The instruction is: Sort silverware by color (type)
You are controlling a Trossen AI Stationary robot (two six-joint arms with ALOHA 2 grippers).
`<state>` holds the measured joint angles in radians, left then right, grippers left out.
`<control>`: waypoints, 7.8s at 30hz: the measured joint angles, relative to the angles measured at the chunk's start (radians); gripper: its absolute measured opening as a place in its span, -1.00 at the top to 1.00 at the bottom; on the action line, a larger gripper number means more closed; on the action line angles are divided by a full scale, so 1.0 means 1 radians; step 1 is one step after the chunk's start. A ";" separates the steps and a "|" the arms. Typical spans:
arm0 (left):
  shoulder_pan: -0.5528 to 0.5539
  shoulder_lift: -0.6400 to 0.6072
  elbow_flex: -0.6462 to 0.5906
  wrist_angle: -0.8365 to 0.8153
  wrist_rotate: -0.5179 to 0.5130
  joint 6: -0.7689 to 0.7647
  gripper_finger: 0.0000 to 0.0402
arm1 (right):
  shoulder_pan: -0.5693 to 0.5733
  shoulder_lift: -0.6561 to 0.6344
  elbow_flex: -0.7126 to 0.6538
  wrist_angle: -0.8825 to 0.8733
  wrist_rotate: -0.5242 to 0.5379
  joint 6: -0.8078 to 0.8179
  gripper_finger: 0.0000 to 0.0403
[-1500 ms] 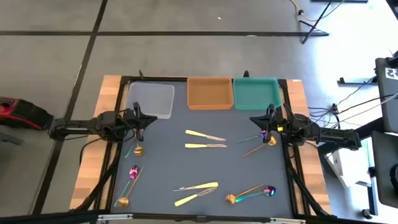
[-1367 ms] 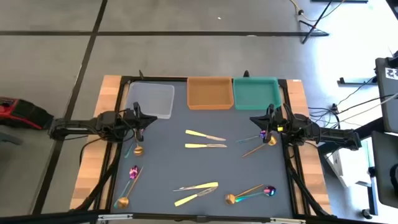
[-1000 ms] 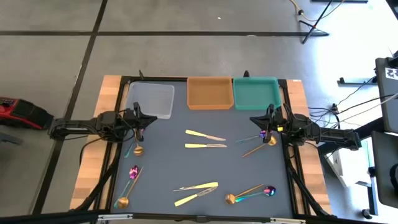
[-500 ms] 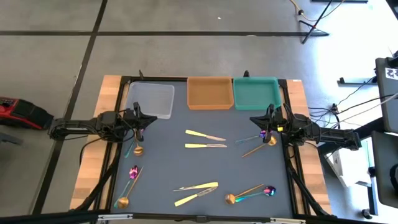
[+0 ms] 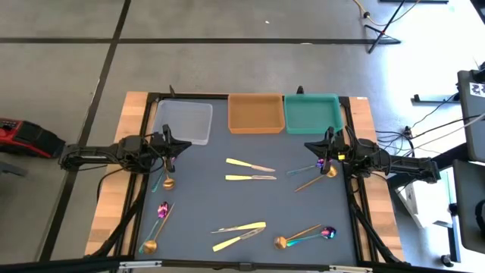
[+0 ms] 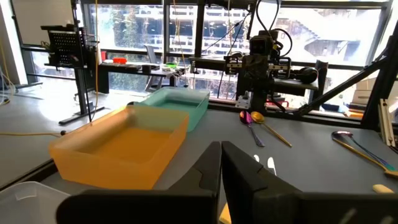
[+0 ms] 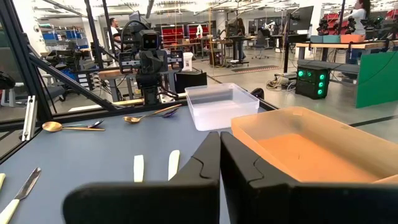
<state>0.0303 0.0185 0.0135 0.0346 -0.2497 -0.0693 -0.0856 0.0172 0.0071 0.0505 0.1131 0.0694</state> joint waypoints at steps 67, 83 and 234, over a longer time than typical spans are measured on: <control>0.089 0.254 -0.001 0.395 0.142 0.263 0.97 | 0.000 1.136 0.272 0.624 0.049 -0.023 1.00; 0.089 0.378 -0.001 0.470 0.116 0.197 0.79 | 0.002 1.759 0.772 0.354 -0.151 -0.022 0.37; 0.089 0.387 0.000 0.511 0.117 0.128 0.68 | 0.145 2.012 0.961 0.361 -0.176 -0.147 0.22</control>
<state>0.1194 0.4057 0.0131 0.5457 -0.1326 0.0584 0.0589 2.0295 0.9680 0.4119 -0.0632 -0.0775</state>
